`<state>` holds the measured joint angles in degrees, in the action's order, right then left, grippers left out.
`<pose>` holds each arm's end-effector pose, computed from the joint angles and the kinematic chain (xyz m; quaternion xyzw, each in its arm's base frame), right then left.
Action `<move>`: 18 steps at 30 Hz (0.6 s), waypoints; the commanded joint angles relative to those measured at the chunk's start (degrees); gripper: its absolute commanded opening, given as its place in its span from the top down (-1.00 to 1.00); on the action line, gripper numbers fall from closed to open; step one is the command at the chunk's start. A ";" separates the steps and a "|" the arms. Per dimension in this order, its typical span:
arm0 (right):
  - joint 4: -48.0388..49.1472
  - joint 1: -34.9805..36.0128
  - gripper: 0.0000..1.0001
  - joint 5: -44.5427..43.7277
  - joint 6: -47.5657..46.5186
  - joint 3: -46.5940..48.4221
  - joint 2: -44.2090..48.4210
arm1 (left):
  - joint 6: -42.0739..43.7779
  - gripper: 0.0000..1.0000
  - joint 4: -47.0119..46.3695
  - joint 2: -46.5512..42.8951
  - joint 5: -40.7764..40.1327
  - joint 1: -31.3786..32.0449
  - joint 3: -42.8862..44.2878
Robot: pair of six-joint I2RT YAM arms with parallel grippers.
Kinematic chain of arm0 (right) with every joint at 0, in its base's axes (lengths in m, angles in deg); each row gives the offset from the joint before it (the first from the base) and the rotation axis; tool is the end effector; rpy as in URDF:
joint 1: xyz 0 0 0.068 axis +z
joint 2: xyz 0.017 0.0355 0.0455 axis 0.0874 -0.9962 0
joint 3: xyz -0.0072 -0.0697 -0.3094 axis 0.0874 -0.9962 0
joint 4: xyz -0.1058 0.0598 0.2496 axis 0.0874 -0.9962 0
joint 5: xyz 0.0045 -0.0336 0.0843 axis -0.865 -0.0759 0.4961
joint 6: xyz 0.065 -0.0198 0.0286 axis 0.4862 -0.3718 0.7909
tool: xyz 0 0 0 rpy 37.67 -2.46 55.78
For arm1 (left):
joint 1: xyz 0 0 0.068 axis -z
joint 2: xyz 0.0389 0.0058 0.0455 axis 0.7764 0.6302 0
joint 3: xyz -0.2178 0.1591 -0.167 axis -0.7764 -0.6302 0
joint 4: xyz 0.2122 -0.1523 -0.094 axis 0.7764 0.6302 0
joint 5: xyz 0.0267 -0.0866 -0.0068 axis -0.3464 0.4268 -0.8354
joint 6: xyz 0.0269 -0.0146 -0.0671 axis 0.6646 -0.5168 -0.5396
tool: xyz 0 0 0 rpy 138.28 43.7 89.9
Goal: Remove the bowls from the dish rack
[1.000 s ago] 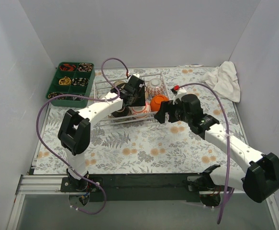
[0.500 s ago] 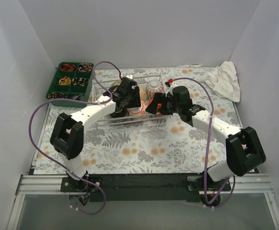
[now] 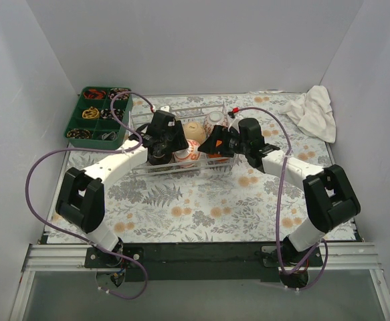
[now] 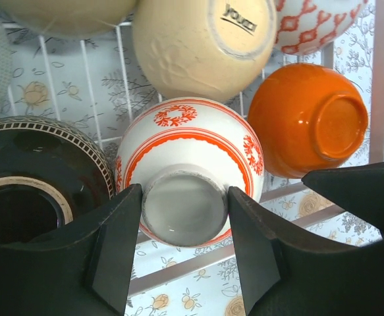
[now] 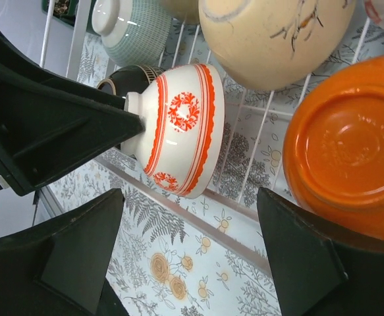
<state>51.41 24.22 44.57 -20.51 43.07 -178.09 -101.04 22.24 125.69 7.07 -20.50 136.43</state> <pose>0.3310 0.2096 0.2651 -0.0356 0.8275 0.4203 0.3706 0.3449 -0.1979 0.2818 -0.3495 0.8542 -0.2825 0.2616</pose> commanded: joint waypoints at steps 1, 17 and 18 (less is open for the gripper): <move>4.62 -0.23 -0.80 4.32 0.39 2.10 -3.58 | -1.30 0.75 -3.16 -4.55 1.61 -1.87 -1.28; 7.97 -0.23 -0.77 7.67 0.74 5.17 -8.24 | -8.68 0.82 -13.01 -7.71 7.06 -2.84 -5.15; 8.05 -0.23 -0.77 8.37 0.82 5.70 -8.94 | -9.03 0.82 -13.62 -7.89 7.41 -2.84 -5.41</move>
<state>58.14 23.92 50.84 -20.42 45.45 -185.41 -106.89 15.16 123.63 12.03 -23.04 131.51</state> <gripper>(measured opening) 0.886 0.516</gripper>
